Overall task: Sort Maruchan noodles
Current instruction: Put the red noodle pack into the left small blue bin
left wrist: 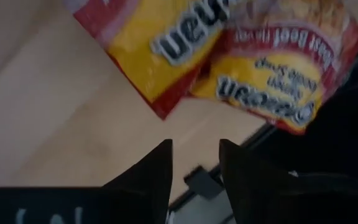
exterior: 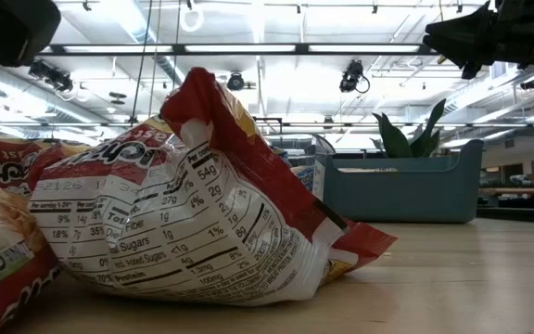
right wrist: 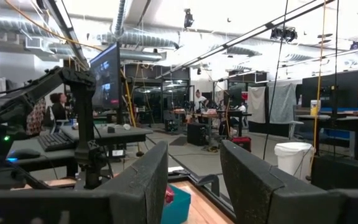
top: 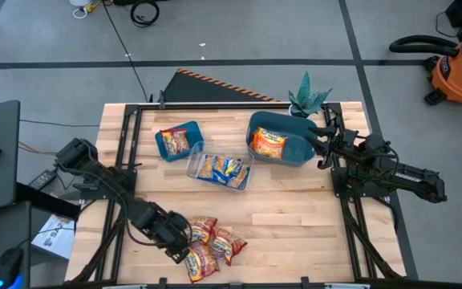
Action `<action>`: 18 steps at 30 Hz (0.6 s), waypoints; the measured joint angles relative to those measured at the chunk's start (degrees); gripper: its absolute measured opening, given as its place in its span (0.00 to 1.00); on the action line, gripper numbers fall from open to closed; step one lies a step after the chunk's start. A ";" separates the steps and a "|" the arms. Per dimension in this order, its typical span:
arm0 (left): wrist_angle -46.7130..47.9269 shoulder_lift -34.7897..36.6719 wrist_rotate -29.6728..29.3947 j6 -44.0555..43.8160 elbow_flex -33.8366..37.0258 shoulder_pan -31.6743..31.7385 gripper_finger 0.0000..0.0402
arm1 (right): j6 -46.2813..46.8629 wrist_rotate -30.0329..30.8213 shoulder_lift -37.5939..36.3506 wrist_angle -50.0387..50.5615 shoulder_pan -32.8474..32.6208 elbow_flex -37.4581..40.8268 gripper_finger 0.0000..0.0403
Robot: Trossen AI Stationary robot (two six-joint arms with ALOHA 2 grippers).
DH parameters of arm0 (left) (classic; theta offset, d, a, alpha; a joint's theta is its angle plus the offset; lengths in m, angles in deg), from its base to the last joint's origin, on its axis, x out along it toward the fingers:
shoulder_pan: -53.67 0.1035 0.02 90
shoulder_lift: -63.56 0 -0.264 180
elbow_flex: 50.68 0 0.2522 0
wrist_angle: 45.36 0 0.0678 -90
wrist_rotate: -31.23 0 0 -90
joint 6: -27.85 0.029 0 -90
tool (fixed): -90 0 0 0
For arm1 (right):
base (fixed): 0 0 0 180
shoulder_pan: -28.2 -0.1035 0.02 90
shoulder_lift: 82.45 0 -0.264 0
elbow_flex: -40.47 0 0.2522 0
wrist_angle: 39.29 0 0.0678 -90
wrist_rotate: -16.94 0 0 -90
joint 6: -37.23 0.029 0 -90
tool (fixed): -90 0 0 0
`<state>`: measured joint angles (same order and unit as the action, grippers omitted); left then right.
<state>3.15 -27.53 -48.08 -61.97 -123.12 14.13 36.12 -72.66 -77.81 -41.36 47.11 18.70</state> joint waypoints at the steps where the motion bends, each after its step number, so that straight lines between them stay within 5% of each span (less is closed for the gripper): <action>1: 0.25 0.00 -0.98 0.05 0.00 0.17 0.35 | 0.00 0.00 -0.02 -0.01 0.00 0.00 0.38; 11: 4.80 -0.02 -3.73 0.44 0.00 0.67 0.55 | -0.11 0.00 -0.01 0.00 0.00 0.00 0.38; 18: 5.06 -2.85 -6.69 4.88 0.07 0.92 0.55 | -0.11 0.01 -0.01 0.01 0.00 0.00 0.38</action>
<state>8.21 -30.38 -54.77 -57.09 -123.05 15.05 36.01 -72.65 -77.81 -41.35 47.11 18.70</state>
